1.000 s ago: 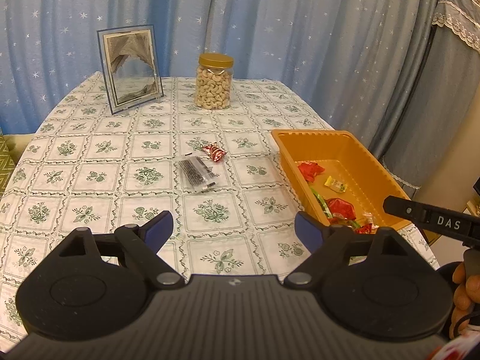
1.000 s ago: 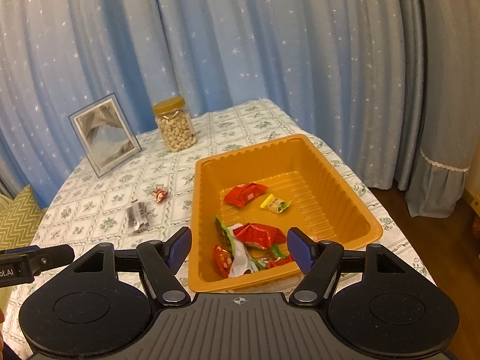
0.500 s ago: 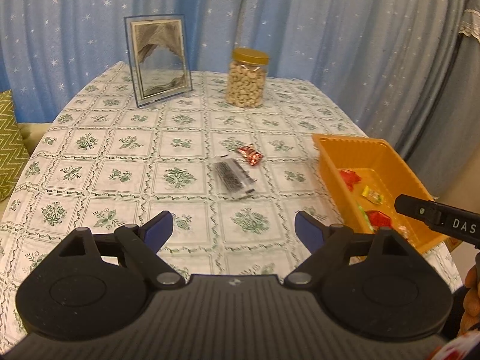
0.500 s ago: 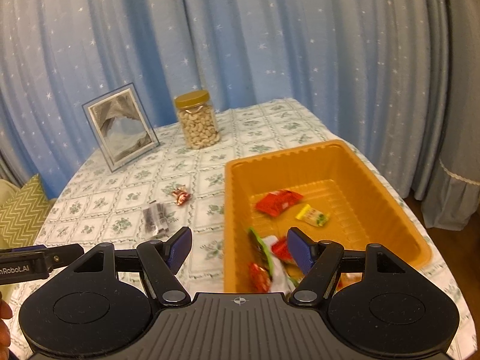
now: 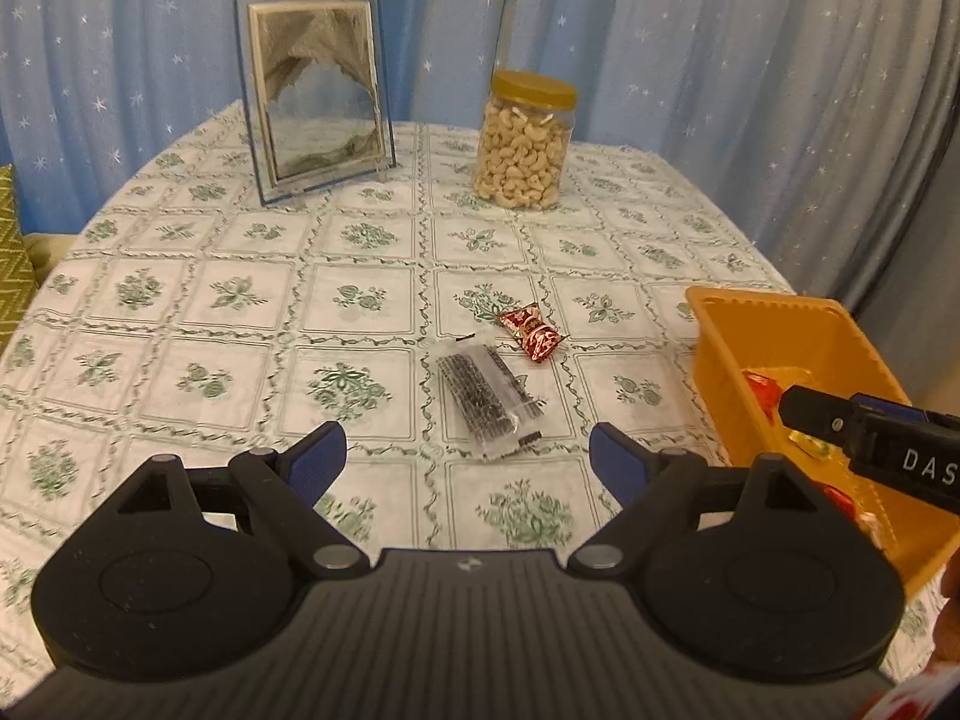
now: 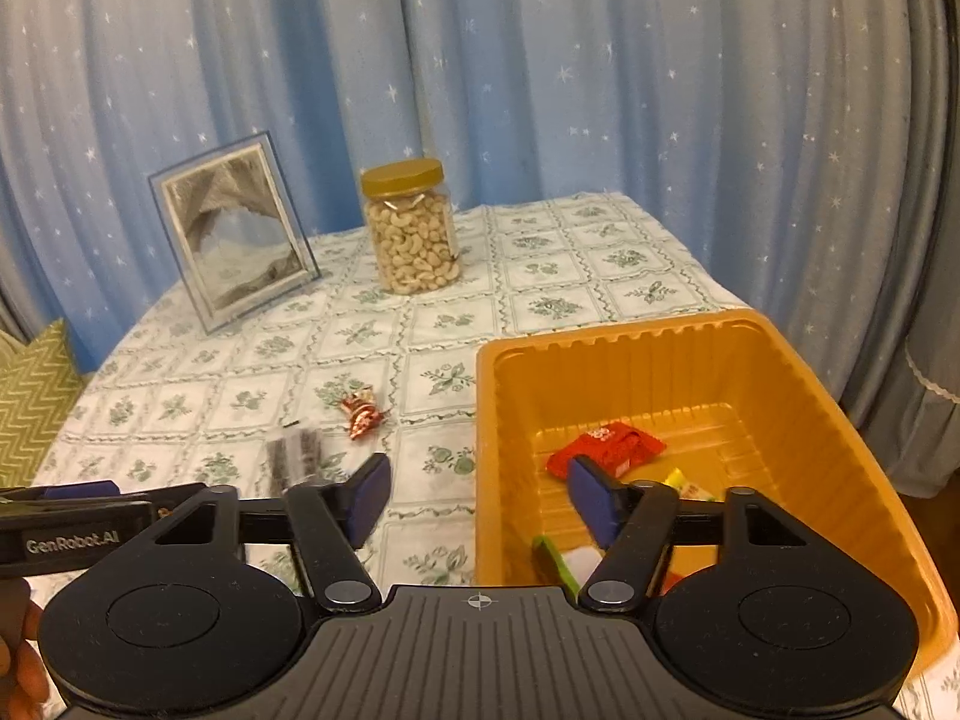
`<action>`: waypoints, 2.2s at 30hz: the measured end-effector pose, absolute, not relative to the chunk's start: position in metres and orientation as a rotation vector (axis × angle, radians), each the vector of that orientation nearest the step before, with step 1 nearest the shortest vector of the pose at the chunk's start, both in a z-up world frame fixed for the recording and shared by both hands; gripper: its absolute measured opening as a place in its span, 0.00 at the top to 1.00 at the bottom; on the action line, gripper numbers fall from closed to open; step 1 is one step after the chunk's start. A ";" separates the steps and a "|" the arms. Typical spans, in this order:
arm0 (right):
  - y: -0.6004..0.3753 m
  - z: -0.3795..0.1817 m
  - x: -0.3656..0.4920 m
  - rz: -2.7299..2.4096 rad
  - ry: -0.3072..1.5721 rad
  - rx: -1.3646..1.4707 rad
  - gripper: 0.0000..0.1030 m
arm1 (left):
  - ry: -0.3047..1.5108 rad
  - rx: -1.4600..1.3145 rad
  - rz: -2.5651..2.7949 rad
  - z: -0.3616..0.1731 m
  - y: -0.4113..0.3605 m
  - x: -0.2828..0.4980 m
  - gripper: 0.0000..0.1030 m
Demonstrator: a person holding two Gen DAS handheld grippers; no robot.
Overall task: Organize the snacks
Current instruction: 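Move both open tools away from the tray toward the remaining snacks, then grasp the clear dark-snack packet with the left tool while the right tool grasps the red-gold candy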
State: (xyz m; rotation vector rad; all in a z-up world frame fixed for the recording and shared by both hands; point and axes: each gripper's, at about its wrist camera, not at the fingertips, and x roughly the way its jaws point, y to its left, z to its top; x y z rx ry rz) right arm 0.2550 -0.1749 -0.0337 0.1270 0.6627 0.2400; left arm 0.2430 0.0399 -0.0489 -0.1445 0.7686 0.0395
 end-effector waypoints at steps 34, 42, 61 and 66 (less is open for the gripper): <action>-0.172 -0.053 0.285 0.196 0.700 0.132 0.46 | 0.839 -0.028 -0.018 -0.109 0.037 0.324 0.66; -0.139 -0.048 0.284 0.313 0.637 0.052 0.46 | 0.843 0.062 -0.037 -0.100 0.076 0.304 0.67; -0.052 -0.095 0.369 0.408 0.716 -0.068 0.52 | 0.849 -0.050 -0.025 -0.107 0.139 0.302 0.52; -0.045 -0.111 0.387 0.396 0.732 -0.095 0.55 | 0.838 -0.072 -0.020 -0.106 0.145 0.304 0.52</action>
